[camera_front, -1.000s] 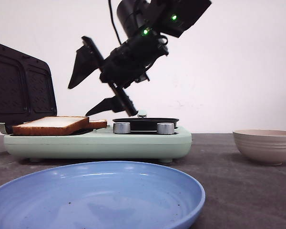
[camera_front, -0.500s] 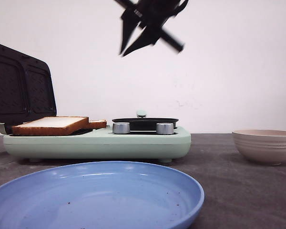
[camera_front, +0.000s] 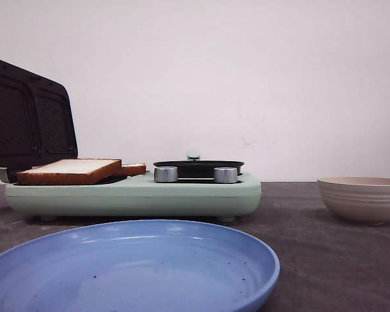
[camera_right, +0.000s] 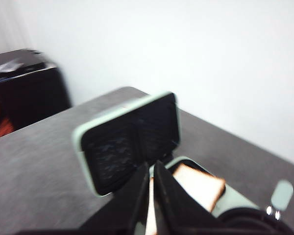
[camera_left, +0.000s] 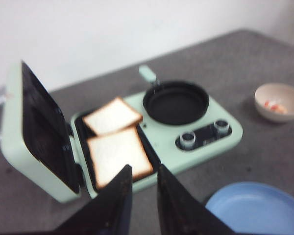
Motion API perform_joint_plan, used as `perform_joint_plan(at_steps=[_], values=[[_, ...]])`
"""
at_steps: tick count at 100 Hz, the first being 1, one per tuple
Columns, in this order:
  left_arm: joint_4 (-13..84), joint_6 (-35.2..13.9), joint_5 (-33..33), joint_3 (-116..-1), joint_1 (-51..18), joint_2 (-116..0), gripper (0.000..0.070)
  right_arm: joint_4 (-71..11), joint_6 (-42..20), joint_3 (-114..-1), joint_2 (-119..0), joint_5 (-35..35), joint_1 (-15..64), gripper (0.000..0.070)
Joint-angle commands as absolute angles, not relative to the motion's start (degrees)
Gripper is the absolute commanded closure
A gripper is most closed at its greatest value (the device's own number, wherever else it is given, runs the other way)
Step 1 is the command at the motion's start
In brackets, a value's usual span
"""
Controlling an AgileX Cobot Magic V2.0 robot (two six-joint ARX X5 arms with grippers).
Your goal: Make breakfast with bread and shrimp
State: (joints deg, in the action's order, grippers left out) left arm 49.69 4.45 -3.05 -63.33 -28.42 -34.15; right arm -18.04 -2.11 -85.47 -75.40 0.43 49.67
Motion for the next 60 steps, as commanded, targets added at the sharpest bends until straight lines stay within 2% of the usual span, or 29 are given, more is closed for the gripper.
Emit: perform_joint_plan(at_steps=[1,14,25,37,47,60], values=[[47.7,3.38,-2.92,-63.24,-28.8,-34.26,0.0686,-20.12,3.27,-86.13,-72.95,-1.21,50.33,0.0696],[46.24,3.75,-2.94,-63.02,-28.8,-34.26,0.0686,-28.29,5.58,-85.56,-67.64,-1.37,49.65,0.0696],[43.72,3.84,-2.92,-63.02,-28.8,-34.26,0.0686,-29.12,6.66,-80.75,-61.84,-1.39,48.42,0.0696],[43.24,3.79,-2.9,-63.02,-28.8,-34.35,0.0686,-24.86,6.17,-70.96,-53.89,-1.37,46.94,0.0697],[43.24,3.79,-2.28,-63.02,-28.8,-34.39,0.0686,-16.64,2.44,-59.9,-45.91,-1.28,45.69,0.0697],[43.27,3.38,-1.58,-63.02,-28.8,-34.39,0.0686,-11.46,-1.65,-50.02,-38.33,1.15,44.31,0.0696]])
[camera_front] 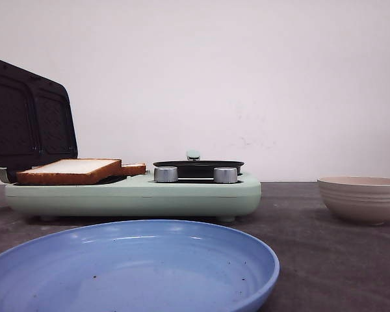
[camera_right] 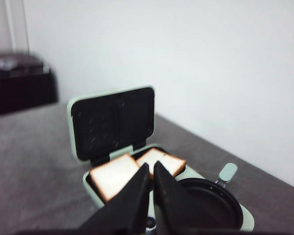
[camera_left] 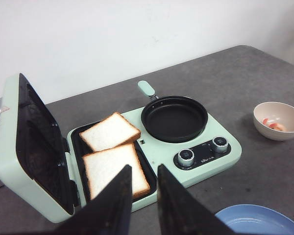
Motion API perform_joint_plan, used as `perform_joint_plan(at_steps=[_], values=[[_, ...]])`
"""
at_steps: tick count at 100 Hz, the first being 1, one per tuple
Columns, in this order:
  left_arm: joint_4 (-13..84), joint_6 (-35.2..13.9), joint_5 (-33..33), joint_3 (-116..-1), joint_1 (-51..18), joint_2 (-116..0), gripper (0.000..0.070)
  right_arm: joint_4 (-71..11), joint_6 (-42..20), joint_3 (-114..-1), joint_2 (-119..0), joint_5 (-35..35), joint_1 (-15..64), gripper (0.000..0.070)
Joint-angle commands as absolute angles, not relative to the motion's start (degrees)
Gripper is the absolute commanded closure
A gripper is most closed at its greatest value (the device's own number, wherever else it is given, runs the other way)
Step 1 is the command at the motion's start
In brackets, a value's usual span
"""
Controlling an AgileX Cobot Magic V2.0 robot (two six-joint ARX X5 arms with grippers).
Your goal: Make breakfast with bread and shrimp
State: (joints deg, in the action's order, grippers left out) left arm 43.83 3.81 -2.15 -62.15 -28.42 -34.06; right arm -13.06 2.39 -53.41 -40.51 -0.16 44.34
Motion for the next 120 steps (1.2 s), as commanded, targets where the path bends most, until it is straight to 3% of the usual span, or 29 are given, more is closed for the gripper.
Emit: perform_joint_plan(at_steps=[1,27,40,73,100,120], values=[[43.27,3.33,-1.54,-63.02,-28.8,-34.39,0.0686,-11.4,-1.96,-49.39,-37.8,1.52,44.21,0.0696],[41.5,3.25,-1.48,-63.02,-28.8,-34.48,0.0686,-11.22,-7.38,-38.98,-27.7,4.64,43.35,0.0696],[36.73,-0.27,-1.8,-63.02,-28.77,-35.22,0.0685,-11.18,-7.51,-37.67,-25.28,5.41,43.33,0.0696],[20.4,-4.01,-12.25,-63.46,-26.65,-41.47,0.0685,-11.14,-7.55,-37.63,-24.49,5.48,43.35,0.0697],[18.87,-7.22,-11.73,-64.18,-17.02,-50.63,0.0685,-11.14,-7.6,-37.63,-24.47,1.41,43.35,0.0696],[18.37,-9.17,-10.87,-66.46,-4.16,-56.27,0.0685,-11.14,-11.88,-37.63,-24.47,-1.19,43.35,0.0696]])
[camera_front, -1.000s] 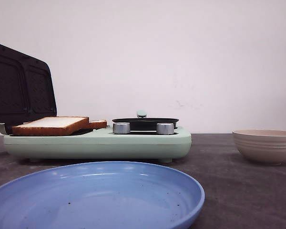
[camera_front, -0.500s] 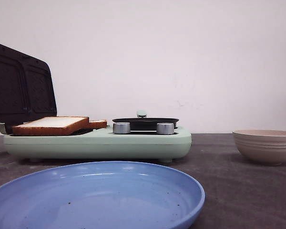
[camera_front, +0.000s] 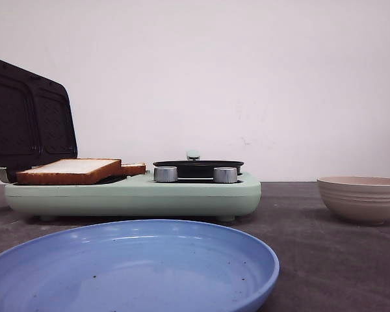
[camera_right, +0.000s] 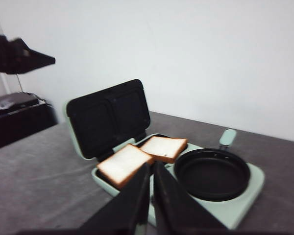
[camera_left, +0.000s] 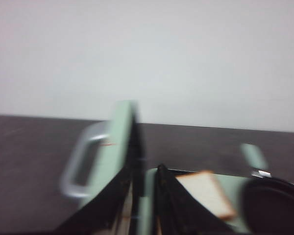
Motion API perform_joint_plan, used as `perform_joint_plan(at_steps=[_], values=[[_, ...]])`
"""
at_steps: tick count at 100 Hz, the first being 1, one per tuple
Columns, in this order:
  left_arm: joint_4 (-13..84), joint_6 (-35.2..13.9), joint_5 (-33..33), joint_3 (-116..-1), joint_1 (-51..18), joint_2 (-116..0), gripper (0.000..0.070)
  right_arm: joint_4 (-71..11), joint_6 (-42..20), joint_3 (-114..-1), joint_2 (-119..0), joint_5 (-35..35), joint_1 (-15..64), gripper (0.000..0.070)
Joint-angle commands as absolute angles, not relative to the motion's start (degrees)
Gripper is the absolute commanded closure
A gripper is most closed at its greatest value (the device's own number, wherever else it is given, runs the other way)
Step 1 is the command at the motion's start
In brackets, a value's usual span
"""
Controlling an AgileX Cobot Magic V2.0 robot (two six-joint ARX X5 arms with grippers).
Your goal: Make breakfast with bread and shrimp
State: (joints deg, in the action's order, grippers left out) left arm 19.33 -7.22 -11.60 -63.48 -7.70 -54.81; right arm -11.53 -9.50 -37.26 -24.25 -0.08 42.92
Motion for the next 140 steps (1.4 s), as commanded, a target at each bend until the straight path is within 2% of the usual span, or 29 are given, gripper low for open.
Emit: perform_joint_plan(at_steps=[1,11,20,34,39,48,61,73,86,101,121,140], values=[[18.44,-9.48,-10.59,-66.74,-3.42,-56.6,0.0685,-11.14,-11.88,-37.63,-24.47,-1.41,43.35,0.0696],[19.44,-13.98,-5.32,-69.73,3.62,-59.79,0.0685,-11.25,-11.99,-37.63,-24.47,-2.92,43.35,0.0696],[21.82,-18.85,3.2,-73.32,9.43,-63.61,0.0685,-11.2,-12.21,-37.63,-24.47,-3.2,43.35,0.0697],[29.23,-23.07,13.17,-79.44,14.9,-70.94,0.0657,-11.2,-12.56,-37.63,-24.47,-3.18,43.35,0.0696],[32.14,-23.22,16.29,-81.38,15.88,-73.56,0.0617,-11.2,-12.53,-37.63,-24.47,-3.18,43.35,0.0696],[38.37,-23.2,23.68,-84.99,17.3,-79.13,0.0501,-11.22,-12.51,-37.63,-24.47,-3.18,43.35,0.0696],[44.12,-23.22,30.81,-87.94,18.22,-85.45,0.0429,-11.88,-12.49,-37.63,-24.47,-3.01,43.35,0.0696],[44.12,-23.22,32.58,-88.12,18.81,-88.27,0.0404,-12.97,-12.51,-37.63,-24.47,-2.98,43.35,0.0696],[42.26,-23.2,31.24,-88.14,19.79,-89.97,0.0301,-14.2,-12.75,-37.63,-24.47,-2.98,43.35,0.0696],[39.4,-23.2,28.29,-88.14,21.19,-90.15,0.0307,-14.63,-12.88,-37.63,-24.47,-2.55,43.35,0.0696],[39.42,-23.22,28.56,-88.14,21.52,-91.53,0.0306,-14.83,-12.86,-37.63,-24.62,0.08,43.35,0.0697],[39.22,-23.7,35.83,-88.14,21.34,-94.41,0.0306,-14.85,-12.86,-37.6,-24.62,0.12,43.35,0.0696]])
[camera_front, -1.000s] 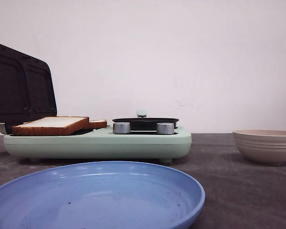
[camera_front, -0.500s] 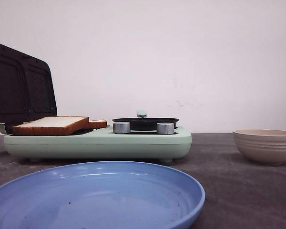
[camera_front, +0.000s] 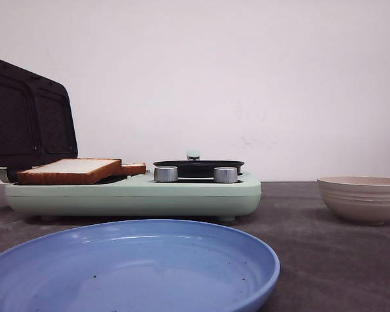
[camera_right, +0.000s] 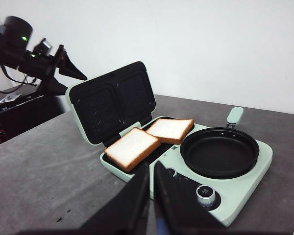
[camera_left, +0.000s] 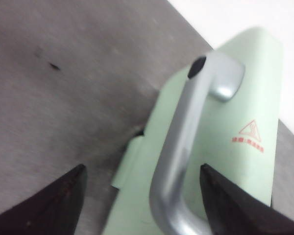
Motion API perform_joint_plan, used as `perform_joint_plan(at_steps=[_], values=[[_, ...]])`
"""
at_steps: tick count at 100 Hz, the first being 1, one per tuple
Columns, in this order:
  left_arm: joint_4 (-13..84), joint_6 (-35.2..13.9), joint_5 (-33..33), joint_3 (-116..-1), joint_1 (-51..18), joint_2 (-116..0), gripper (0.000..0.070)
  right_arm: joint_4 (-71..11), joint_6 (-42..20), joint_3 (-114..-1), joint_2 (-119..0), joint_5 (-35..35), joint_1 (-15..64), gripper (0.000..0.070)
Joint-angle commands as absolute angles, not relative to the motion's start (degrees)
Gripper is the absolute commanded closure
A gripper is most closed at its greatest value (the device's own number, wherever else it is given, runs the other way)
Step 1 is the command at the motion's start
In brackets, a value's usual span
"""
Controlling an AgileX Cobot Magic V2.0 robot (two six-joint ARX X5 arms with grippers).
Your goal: Make breakfast with bread and shrimp
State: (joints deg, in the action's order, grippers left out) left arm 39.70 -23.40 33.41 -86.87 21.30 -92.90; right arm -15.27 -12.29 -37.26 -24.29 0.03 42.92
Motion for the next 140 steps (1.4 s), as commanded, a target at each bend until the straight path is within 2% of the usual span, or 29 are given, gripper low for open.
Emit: perform_joint_plan(at_steps=[1,36,40,53,65,100,105,118,140], values=[[39.2,-23.7,36.27,-88.14,21.32,-94.63,0.0306,-14.85,-12.86,-37.6,-24.62,0.12,43.35,0.0696],[39.13,-23.7,36.49,-88.14,21.12,-96.38,0.0318,-15.27,-13.13,-37.6,-24.62,0.27,43.35,0.0696],[39.13,-23.7,36.49,-88.14,21.12,-96.38,0.0339,-15.27,-13.15,-37.6,-24.62,0.27,43.35,0.0697],[39.29,-23.77,37.1,-88.14,21.12,-96.38,0.0516,-15.27,-13.17,-37.6,-24.62,0.27,43.35,0.0696],[39.38,-25.21,37.34,-88.14,20.73,-96.49,0.0509,-15.29,-13.32,-37.6,-24.62,0.27,43.35,0.0696],[38.96,-25.15,37.56,-88.14,18.5,-96.71,0.0515,-16.12,-13.87,-37.6,-24.62,0.23,43.35,0.0696],[38.98,-25.15,37.56,-88.14,18.04,-96.71,0.0534,-16.36,-14.33,-37.6,-24.62,0.23,43.35,0.0697],[38.94,-25.12,37.56,-88.14,16.88,-96.71,0.0693,-16.8,-14.66,-37.6,-24.62,0.21,43.35,0.0696],[37.91,-25.12,38.57,-88.14,15.27,-96.71,0.0696,-16.95,-15.14,-37.6,-24.6,0.03,43.35,0.0696]])
